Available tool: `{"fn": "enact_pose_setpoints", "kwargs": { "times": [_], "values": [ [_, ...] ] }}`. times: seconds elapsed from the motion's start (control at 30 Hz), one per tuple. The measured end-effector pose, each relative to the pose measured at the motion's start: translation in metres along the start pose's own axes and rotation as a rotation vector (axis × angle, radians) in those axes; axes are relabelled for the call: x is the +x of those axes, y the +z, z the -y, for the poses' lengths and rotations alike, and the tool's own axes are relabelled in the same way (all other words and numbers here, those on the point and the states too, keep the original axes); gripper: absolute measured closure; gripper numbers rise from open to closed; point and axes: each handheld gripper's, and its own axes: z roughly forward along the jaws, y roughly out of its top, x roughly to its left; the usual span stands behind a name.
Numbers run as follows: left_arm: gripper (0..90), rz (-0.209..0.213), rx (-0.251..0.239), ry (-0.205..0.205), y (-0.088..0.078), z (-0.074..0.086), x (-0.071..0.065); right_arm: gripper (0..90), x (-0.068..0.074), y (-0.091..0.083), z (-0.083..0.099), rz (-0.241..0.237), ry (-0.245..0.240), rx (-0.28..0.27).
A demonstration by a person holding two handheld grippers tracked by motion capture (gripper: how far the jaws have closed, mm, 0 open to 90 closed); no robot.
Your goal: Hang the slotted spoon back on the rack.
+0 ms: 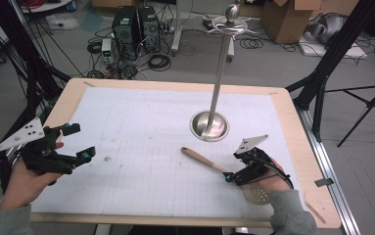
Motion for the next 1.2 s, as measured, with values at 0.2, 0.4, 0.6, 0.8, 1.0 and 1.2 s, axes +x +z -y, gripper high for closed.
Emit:
{"fn": "enact_pose_setpoints", "kwargs": {
  "times": [0.2,0.4,0.6,0.8,1.0,1.2],
  "values": [
    [2.1,0.004,0.000,0.001,0.001,0.000,-0.001,14.7,0.001,0.005,0.005,-0.020,0.006,0.024],
    [2.1,0.004,0.000,0.002,0.002,-0.001,0.000,16.3,0.002,0.010,0.008,-0.037,0.000,0.064],
    [2.1,0.007,0.005,0.004,0.003,0.000,0.000,18.8,0.001,0.013,0.009,-0.045,0.010,0.080],
    [2.1,0.006,0.003,0.004,0.002,0.000,-0.001,23.0,0.001,0.013,0.010,-0.043,0.005,0.093],
    [2.1,0.007,0.006,0.001,0.003,0.001,0.000,32.1,0.002,0.016,0.012,-0.053,0.007,0.131],
    [2.1,0.007,0.007,-0.001,0.004,0.001,0.000,42.1,0.004,0.014,0.012,-0.052,0.006,0.142]
  ]
}}
